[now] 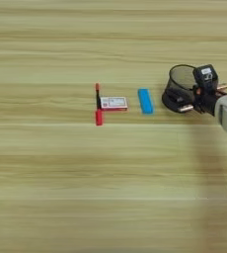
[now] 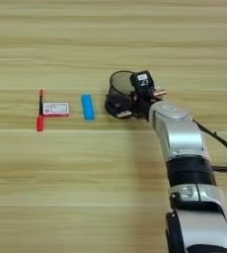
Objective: Move the objects on the table
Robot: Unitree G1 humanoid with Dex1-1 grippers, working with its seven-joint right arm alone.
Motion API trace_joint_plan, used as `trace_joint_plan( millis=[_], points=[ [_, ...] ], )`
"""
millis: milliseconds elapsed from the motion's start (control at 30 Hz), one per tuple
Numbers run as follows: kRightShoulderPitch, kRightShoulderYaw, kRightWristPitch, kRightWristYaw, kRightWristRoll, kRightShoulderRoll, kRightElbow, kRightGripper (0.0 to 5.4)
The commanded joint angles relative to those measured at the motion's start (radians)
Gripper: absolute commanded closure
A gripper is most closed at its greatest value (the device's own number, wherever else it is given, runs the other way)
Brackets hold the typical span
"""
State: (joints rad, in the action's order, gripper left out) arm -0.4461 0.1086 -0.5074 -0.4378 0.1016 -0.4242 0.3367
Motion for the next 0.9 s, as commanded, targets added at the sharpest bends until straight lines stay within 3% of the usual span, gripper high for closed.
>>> trace_joint_plan(
  millis=[33, 300, 567, 900],
  points=[
    [-0.009, 0.028, 0.003, 0.017, 0.006, -0.039, -0.125, 0.03],
    [0.102, 0.060, -0.045, 0.023, 0.009, -0.048, -0.234, 0.03],
    [0.293, 0.073, -0.169, -0.008, 0.035, -0.059, -0.489, 0.03],
    [0.365, 0.000, -0.253, -0.086, 0.078, -0.059, -0.661, 0.03]
  ],
)
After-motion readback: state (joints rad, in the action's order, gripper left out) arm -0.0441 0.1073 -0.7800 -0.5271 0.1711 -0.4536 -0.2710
